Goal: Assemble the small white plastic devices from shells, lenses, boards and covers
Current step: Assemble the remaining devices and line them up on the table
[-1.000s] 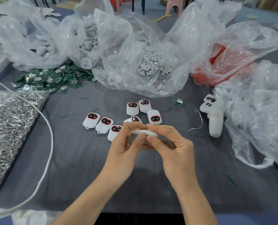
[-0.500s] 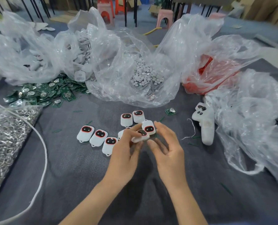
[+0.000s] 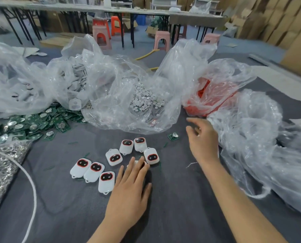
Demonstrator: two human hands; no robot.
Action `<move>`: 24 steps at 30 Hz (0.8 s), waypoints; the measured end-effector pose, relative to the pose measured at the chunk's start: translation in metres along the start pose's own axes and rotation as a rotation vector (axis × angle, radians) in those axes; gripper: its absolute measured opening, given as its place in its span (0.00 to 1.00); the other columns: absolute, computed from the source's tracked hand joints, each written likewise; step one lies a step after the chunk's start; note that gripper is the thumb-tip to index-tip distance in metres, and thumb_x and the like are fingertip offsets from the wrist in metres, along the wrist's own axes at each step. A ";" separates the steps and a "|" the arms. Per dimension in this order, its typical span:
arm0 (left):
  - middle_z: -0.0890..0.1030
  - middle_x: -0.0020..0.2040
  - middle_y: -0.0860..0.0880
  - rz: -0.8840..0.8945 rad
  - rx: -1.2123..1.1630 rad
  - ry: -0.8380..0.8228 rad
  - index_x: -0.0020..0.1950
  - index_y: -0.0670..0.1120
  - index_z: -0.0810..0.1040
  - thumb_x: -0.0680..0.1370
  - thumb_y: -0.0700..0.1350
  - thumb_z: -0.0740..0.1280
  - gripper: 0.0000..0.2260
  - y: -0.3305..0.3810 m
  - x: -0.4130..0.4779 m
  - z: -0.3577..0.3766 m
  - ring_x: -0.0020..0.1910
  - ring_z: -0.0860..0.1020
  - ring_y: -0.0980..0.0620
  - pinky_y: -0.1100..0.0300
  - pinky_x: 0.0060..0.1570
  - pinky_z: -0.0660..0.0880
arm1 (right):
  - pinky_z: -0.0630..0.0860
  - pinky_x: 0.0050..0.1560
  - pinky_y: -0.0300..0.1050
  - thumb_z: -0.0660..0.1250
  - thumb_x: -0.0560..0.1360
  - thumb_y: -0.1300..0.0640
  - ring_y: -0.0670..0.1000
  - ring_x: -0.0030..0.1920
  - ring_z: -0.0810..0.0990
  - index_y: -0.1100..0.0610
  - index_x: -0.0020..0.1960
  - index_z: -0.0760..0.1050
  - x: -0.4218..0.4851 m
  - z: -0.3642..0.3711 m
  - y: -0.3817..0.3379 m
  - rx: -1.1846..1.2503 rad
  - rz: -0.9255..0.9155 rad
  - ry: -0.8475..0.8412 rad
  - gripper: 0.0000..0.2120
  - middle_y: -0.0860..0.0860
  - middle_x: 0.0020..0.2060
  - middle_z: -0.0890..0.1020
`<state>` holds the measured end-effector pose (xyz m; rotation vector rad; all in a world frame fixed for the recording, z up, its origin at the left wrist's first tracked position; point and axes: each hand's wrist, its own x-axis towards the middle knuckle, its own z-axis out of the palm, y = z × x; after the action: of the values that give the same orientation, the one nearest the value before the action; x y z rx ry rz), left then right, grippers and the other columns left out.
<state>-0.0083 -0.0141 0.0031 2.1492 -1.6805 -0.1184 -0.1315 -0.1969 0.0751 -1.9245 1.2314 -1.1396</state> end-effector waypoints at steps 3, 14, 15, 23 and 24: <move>0.51 0.77 0.57 -0.018 0.039 -0.008 0.77 0.53 0.58 0.80 0.58 0.53 0.26 0.000 0.002 0.002 0.77 0.45 0.49 0.55 0.76 0.42 | 0.68 0.58 0.33 0.64 0.76 0.65 0.52 0.56 0.78 0.59 0.58 0.80 0.058 -0.009 -0.008 -0.154 -0.009 -0.012 0.13 0.56 0.58 0.79; 0.71 0.71 0.46 -0.009 0.133 0.046 0.69 0.45 0.74 0.75 0.56 0.55 0.27 0.003 0.005 -0.005 0.68 0.70 0.39 0.52 0.64 0.60 | 0.69 0.57 0.39 0.60 0.77 0.64 0.52 0.55 0.77 0.59 0.59 0.79 0.087 0.030 -0.019 -0.277 -0.100 -0.200 0.13 0.56 0.58 0.79; 0.71 0.71 0.47 -0.008 0.132 0.050 0.69 0.45 0.74 0.75 0.56 0.55 0.27 0.004 0.005 -0.005 0.68 0.70 0.39 0.52 0.64 0.59 | 0.69 0.60 0.40 0.59 0.78 0.65 0.54 0.59 0.76 0.61 0.60 0.78 0.099 0.027 -0.013 -0.317 -0.039 -0.179 0.14 0.57 0.61 0.78; 0.74 0.68 0.47 -0.015 0.131 0.076 0.67 0.45 0.76 0.74 0.55 0.56 0.26 0.005 0.006 -0.006 0.66 0.73 0.40 0.52 0.63 0.61 | 0.70 0.58 0.44 0.56 0.75 0.68 0.57 0.59 0.74 0.62 0.56 0.77 0.156 0.015 0.013 -0.226 0.079 0.247 0.15 0.58 0.58 0.76; 0.75 0.68 0.47 -0.011 0.136 0.082 0.67 0.45 0.76 0.74 0.55 0.56 0.26 0.005 0.006 -0.006 0.66 0.74 0.40 0.52 0.63 0.61 | 0.70 0.60 0.47 0.56 0.75 0.68 0.57 0.59 0.74 0.62 0.56 0.76 0.167 0.014 0.017 -0.241 0.143 0.209 0.14 0.58 0.58 0.75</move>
<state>-0.0098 -0.0192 0.0112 2.2294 -1.6731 0.0823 -0.0916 -0.3561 0.1131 -1.8860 1.6582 -1.1848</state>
